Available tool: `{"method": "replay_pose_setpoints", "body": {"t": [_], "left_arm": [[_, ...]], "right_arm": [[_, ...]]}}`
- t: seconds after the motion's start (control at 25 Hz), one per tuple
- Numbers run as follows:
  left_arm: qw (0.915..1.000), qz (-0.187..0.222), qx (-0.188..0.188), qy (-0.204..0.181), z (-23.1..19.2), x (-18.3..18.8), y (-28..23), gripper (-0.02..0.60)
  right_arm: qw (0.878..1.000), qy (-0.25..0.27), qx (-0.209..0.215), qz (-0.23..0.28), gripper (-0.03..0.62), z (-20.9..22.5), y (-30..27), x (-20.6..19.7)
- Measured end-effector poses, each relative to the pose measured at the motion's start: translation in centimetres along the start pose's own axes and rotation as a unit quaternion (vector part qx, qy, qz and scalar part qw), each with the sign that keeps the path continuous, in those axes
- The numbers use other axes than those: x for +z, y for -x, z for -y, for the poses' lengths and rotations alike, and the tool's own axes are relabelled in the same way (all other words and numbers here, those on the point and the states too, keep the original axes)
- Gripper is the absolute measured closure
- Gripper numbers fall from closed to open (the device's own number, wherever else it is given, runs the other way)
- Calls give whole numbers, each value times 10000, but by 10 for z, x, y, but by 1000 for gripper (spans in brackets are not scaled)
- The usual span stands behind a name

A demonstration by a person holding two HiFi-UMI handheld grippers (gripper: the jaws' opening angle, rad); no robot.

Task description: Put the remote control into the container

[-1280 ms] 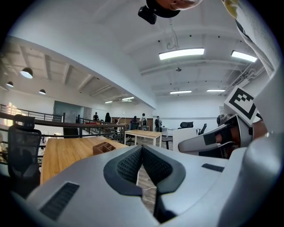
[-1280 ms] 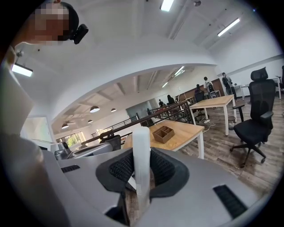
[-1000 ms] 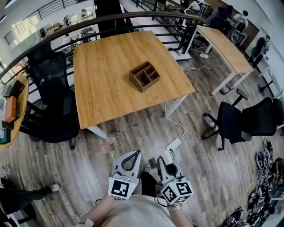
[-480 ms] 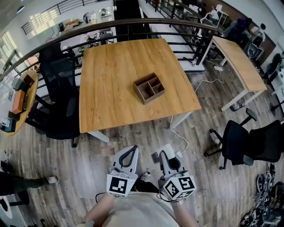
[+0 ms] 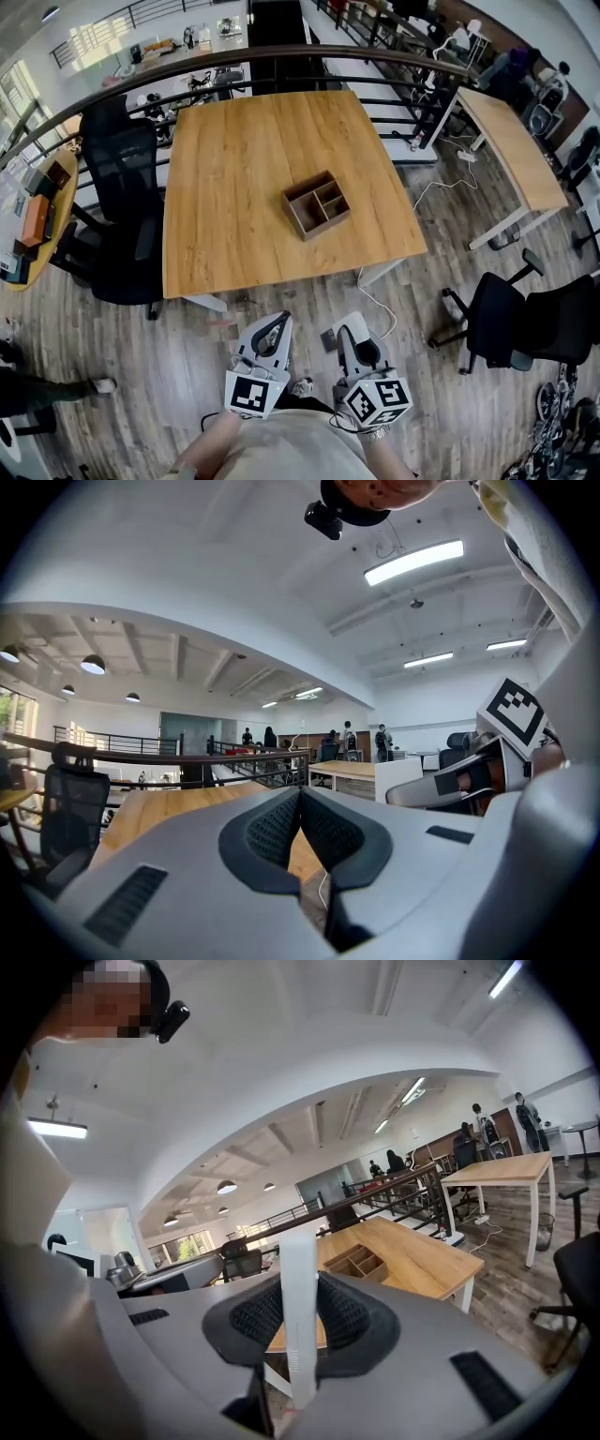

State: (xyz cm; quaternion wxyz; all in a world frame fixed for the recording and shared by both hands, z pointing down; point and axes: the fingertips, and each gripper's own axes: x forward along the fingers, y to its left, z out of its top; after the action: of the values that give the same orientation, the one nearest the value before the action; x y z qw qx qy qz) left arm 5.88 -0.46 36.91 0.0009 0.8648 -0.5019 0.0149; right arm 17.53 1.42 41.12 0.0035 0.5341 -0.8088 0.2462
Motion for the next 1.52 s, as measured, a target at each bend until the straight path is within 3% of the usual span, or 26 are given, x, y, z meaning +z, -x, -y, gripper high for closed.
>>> {"method": "replay_pose_setpoints", "body": {"t": [0.6,0.88,1.12,1.52], "left_arm": [[9973,98,-701,-184,-118,8,-169,571],[9956,259,-897,-48,-155,8,-218,571],[9940,203,-1072,90,-163,-1,-247,571],[9956,-169,-823,424,-193,-38,-296,571]], "right_arm": [[9984,163,-515,158,488,31,-180,85],[9955,285,-856,282,488,43,-231,107],[9937,228,-1071,258,488,60,-255,113],[9925,147,-1208,70,488,113,-326,115]]}}
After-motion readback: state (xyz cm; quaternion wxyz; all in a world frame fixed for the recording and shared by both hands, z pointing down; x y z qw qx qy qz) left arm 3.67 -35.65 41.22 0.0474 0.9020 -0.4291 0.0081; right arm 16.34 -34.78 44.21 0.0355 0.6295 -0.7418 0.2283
